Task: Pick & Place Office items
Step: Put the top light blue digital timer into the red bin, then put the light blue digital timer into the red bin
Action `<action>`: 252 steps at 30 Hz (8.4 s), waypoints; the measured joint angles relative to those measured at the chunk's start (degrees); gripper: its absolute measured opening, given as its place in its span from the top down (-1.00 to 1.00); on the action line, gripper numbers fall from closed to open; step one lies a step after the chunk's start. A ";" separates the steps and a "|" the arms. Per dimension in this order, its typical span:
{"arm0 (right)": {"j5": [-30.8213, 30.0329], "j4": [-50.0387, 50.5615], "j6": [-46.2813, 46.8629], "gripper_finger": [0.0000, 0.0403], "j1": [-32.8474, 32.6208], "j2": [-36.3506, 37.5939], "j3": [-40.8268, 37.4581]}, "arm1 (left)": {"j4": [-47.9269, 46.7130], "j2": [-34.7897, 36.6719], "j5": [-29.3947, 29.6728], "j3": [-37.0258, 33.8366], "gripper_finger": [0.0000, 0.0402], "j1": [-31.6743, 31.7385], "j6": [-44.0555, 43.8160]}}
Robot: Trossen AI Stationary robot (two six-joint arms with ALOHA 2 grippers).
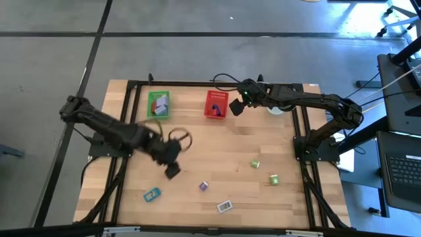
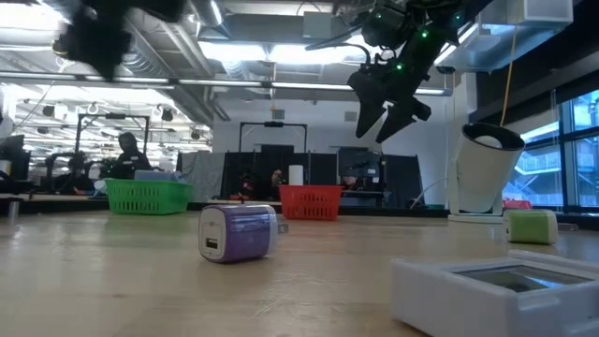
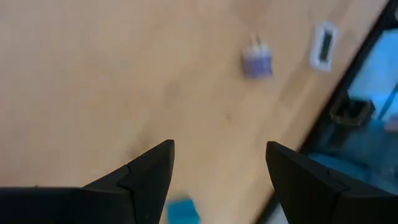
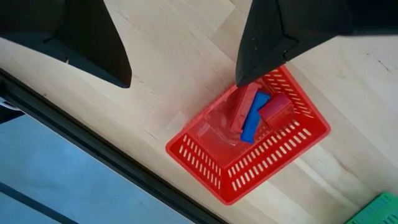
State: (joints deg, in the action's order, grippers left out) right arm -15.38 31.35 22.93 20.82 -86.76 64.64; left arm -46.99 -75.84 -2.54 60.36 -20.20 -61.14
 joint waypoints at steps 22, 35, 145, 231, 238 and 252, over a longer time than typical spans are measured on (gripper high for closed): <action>-0.04 -1.48 -0.88 -0.45 0.00 0.00 0.00 | -6.21 -14.57 -0.47 -0.02 -0.25 -23.96 -27.75; -0.07 -2.58 -0.88 -0.45 0.00 0.00 0.00 | -5.46 -18.87 -0.21 -0.02 -0.25 -23.96 -22.94; -0.02 -5.03 -0.95 -0.45 -0.04 0.00 0.00 | 25.86 -1.65 73.90 -0.09 0.24 -6.04 15.54; -1.53 -12.43 -1.04 -0.45 6.73 -0.02 0.00 | 48.01 -14.33 3.00 -0.07 -0.14 39.36 49.77; -1.51 -8.30 -1.01 -0.45 6.73 -0.02 0.00 | 22.48 -5.85 0.93 -0.07 -0.12 32.40 41.77; 0.39 -7.72 -1.30 -0.45 6.75 -0.02 0.01 | -4.21 -3.55 1.47 -0.07 -0.12 2.06 -3.33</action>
State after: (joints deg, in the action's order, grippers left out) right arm -14.99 23.64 21.62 27.57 -86.78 64.65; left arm -51.20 -79.39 -1.07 60.29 -18.14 -64.47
